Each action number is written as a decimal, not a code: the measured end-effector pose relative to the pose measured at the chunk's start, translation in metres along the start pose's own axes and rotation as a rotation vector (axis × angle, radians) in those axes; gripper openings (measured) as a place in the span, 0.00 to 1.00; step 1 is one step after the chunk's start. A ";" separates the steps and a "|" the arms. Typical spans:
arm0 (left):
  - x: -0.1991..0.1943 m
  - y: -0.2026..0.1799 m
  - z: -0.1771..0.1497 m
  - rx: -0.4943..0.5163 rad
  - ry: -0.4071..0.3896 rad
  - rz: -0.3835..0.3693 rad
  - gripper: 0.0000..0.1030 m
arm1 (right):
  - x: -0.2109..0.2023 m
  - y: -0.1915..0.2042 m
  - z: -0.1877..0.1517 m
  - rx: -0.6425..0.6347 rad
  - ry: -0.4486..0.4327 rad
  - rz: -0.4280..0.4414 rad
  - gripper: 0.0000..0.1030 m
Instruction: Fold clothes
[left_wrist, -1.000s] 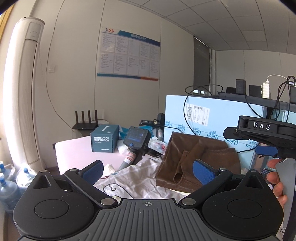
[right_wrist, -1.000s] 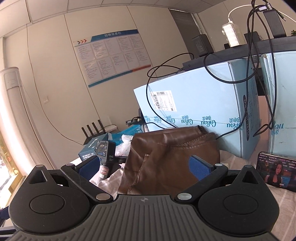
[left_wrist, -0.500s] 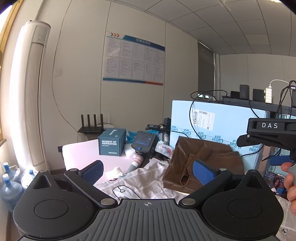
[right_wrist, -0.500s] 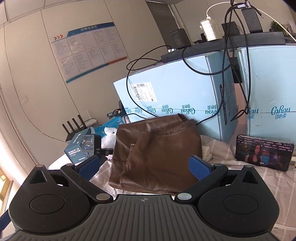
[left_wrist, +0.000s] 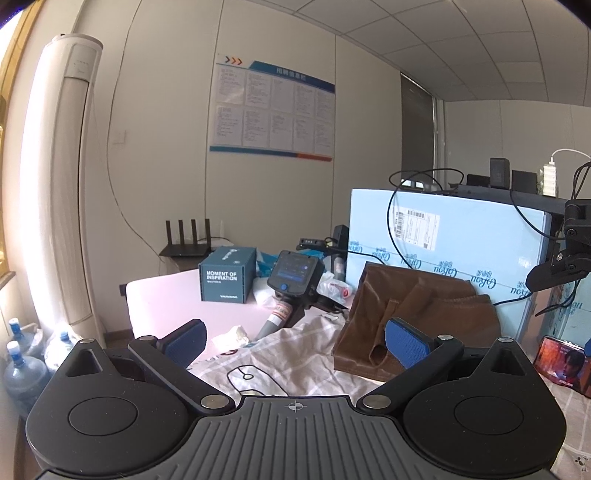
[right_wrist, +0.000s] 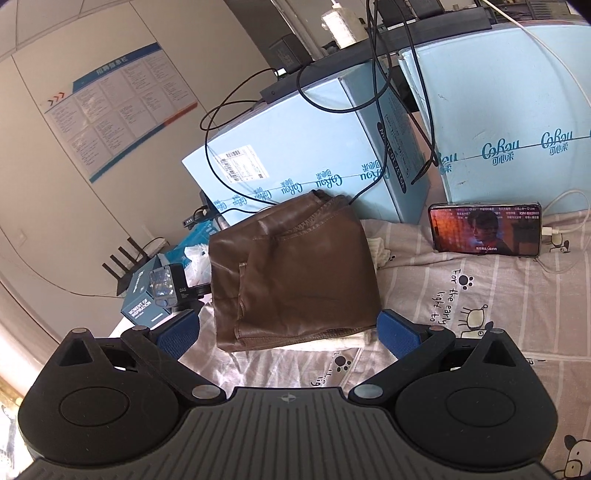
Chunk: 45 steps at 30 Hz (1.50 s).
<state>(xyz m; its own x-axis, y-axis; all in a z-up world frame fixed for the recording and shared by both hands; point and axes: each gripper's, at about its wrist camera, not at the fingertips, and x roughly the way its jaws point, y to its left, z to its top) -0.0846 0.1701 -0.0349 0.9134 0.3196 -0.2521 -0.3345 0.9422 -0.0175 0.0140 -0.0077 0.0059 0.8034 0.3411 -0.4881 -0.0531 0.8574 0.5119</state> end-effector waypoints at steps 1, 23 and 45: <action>0.000 0.000 0.000 0.000 0.000 0.000 1.00 | -0.001 0.001 -0.001 -0.011 0.006 0.010 1.00; -0.007 0.002 0.022 0.091 -0.030 -0.011 1.00 | -0.016 -0.015 0.012 0.052 -0.051 0.036 1.00; -0.011 0.007 0.022 0.073 -0.044 -0.014 1.00 | -0.014 -0.010 0.009 0.026 -0.021 0.082 1.00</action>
<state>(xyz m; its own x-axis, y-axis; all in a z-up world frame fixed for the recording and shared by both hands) -0.0914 0.1751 -0.0116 0.9276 0.3091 -0.2098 -0.3055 0.9509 0.0502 0.0089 -0.0245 0.0145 0.8092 0.4017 -0.4288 -0.1042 0.8163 0.5681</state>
